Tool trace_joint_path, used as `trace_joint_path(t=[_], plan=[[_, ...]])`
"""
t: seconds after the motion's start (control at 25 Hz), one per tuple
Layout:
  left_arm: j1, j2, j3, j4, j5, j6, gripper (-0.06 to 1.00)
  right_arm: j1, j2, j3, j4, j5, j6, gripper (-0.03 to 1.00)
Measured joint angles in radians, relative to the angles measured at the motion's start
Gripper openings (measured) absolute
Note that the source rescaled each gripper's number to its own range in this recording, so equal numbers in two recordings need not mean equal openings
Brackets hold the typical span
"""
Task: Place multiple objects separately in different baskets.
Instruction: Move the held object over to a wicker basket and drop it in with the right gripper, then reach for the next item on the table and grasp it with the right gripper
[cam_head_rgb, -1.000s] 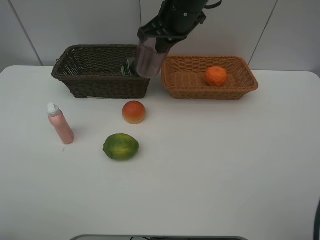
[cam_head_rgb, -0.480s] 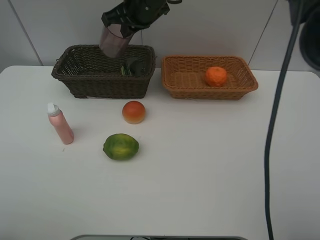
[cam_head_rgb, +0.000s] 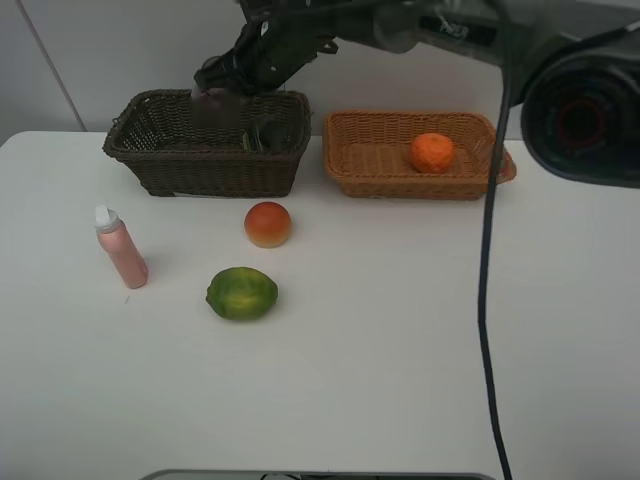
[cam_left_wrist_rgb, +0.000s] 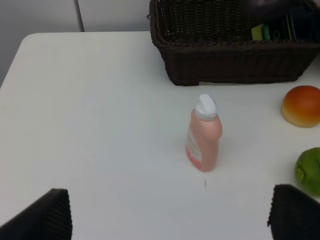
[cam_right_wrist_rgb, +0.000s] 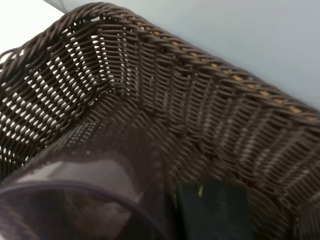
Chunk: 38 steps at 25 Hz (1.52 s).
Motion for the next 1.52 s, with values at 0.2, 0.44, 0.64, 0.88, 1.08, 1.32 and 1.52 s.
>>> trace_joint_path(t=[0.2,0.44,0.64,0.88,1.08,1.32,1.52], plan=[[0.0,0.0,0.0,0.0,-0.001,0.0,1.0,0.01,0.053,0.0,0.0,-0.026,0.001,0.0],[0.0,0.0,0.0,0.0,-0.001,0.0,1.0,0.01,0.075,0.0,0.0,-0.033,0.001,0.03],[0.0,0.0,0.0,0.0,-0.001,0.0,1.0,0.01,0.074,0.0,0.001,-0.03,0.001,0.51],[0.0,0.0,0.0,0.0,-0.001,0.0,1.0,0.01,0.04,-0.001,0.013,-0.023,0.001,0.94],[0.0,0.0,0.0,0.0,-0.001,0.0,1.0,0.01,-0.013,-0.003,0.032,0.063,0.001,0.96],[0.0,0.0,0.0,0.0,-0.001,0.0,1.0,0.01,-0.119,-0.005,0.027,0.311,0.001,0.96],[0.0,0.0,0.0,0.0,-0.001,0.0,1.0,0.01,-0.161,-0.005,-0.024,0.534,0.001,0.96]])
